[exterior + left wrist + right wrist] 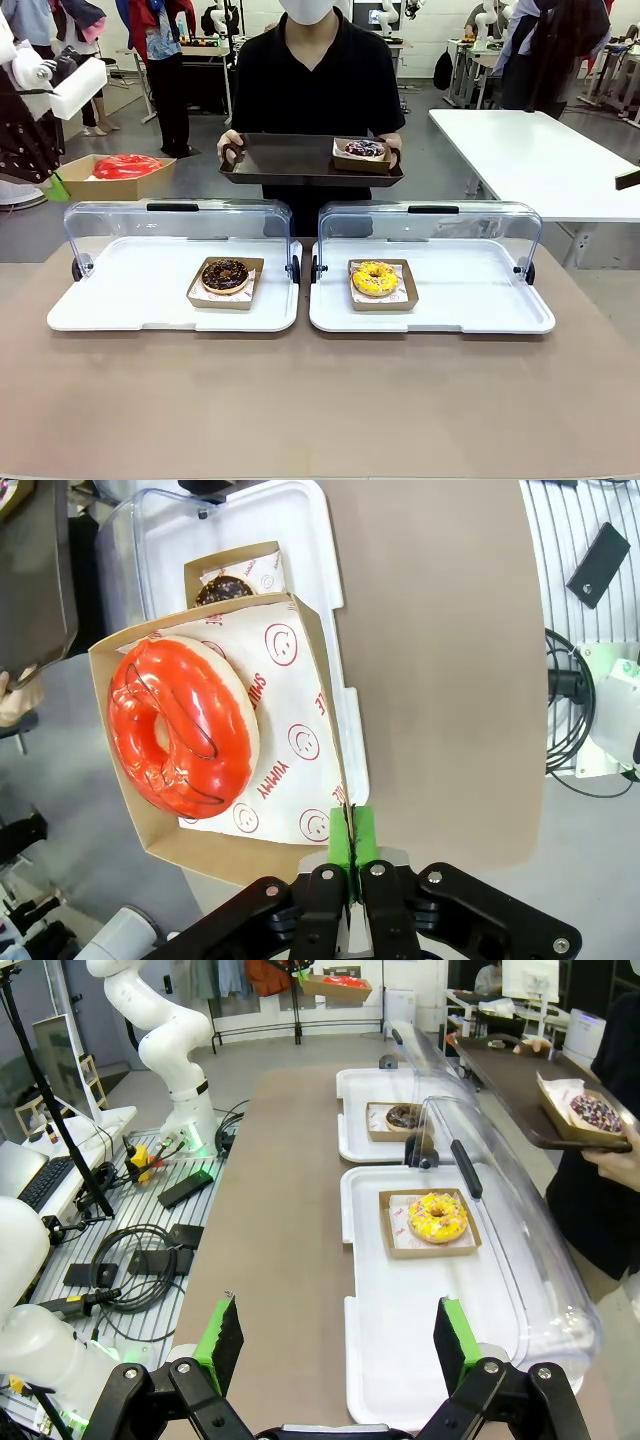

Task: Provide the desired donut to the person.
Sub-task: Place the picked Paper togo box onto the Handle tray extended by the person.

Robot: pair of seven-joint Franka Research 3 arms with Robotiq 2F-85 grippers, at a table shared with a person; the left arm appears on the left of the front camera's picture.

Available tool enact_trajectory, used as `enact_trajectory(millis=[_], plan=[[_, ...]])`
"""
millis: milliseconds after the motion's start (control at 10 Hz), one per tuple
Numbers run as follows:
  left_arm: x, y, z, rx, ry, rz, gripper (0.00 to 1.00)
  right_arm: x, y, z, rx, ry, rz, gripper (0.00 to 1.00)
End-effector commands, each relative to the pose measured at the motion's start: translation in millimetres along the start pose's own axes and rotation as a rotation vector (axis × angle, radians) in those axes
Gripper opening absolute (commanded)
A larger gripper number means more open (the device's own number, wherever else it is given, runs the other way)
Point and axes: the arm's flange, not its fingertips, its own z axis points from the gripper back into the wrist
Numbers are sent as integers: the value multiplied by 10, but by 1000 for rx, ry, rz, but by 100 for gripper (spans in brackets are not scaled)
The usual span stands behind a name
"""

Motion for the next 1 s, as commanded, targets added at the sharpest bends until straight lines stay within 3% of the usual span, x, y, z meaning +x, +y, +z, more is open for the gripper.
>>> enact_trajectory(millis=[0,600,700,900], plan=[[15,-18,13,14,5,-1,0,3,-1,-11,0,-1,2,100],[5,-1,1,0,0,-2,1,3,-1,-11,0,-1,2,100],[172,126,209,40,24,-35,1,3,-1,-11,0,-1,2,100],[403,364,429,7,-3,-71,1,3,-1,-11,0,-1,2,100]])
